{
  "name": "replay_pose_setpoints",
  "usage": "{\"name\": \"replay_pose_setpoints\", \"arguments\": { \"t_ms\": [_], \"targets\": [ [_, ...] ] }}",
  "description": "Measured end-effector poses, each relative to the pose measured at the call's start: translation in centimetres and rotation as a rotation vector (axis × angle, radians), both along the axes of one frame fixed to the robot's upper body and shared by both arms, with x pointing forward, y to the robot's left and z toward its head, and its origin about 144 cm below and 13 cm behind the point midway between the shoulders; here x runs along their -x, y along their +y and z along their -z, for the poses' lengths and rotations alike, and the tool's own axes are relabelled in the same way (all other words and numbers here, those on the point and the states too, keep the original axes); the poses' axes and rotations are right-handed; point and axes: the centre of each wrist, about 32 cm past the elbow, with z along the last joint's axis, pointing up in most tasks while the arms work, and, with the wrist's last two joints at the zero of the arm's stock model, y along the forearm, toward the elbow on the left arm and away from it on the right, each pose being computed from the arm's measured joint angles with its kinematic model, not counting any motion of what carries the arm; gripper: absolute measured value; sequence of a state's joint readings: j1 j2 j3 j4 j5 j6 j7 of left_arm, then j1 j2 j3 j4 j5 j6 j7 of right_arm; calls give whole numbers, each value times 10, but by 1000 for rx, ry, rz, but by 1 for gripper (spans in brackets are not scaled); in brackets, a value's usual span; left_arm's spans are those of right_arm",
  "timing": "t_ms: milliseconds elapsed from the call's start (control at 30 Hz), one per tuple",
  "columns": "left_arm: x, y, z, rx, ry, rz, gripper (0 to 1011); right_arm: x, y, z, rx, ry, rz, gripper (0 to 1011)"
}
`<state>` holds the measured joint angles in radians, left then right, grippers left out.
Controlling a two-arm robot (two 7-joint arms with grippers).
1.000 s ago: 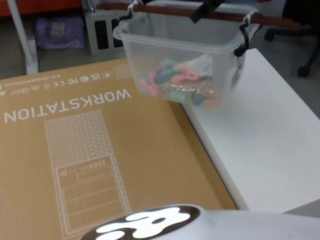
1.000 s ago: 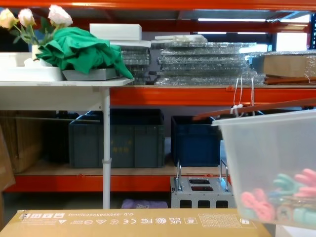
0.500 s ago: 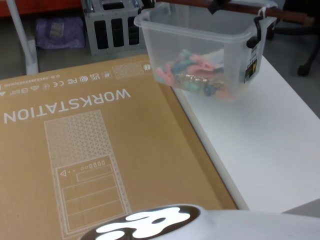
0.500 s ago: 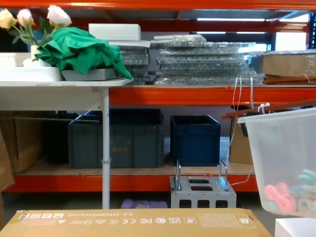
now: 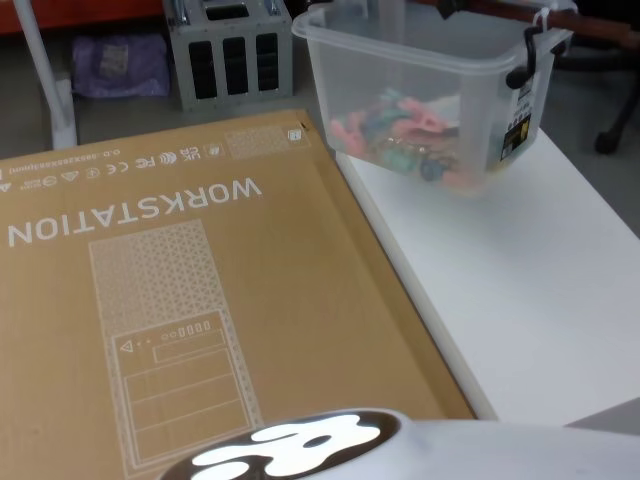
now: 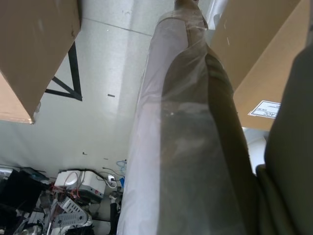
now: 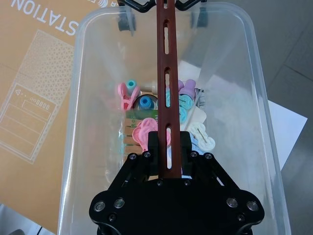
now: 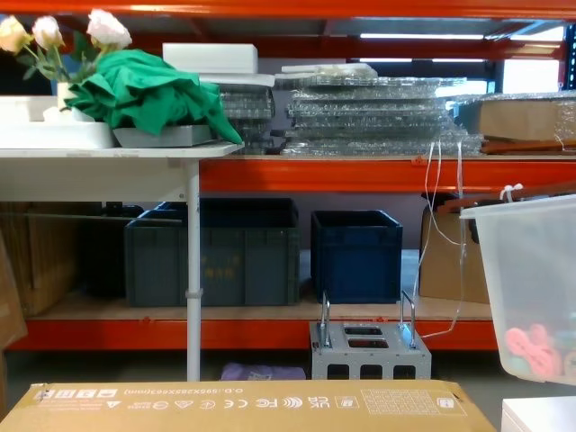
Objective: Use one hand to grasp the basket and place it at the designated location.
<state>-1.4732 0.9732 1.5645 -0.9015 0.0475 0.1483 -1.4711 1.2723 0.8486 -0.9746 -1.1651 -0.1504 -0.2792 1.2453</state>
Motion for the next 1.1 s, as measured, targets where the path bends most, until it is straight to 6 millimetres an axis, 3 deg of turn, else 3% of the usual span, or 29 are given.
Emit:
{"name": "replay_pose_setpoints", "arguments": {
  "t_ms": [500, 733, 1100],
  "targets": [
    [0, 0, 0, 0, 0, 0, 0, 3, -15, -1, 0, 13, 79, 240],
    [0, 0, 0, 0, 0, 0, 0, 12, -42, -2, 1, 26, 218, 241],
    [0, 0, 0, 0, 0, 0, 0, 16, -55, -4, -1, 36, 308, 240]
  ]
}}
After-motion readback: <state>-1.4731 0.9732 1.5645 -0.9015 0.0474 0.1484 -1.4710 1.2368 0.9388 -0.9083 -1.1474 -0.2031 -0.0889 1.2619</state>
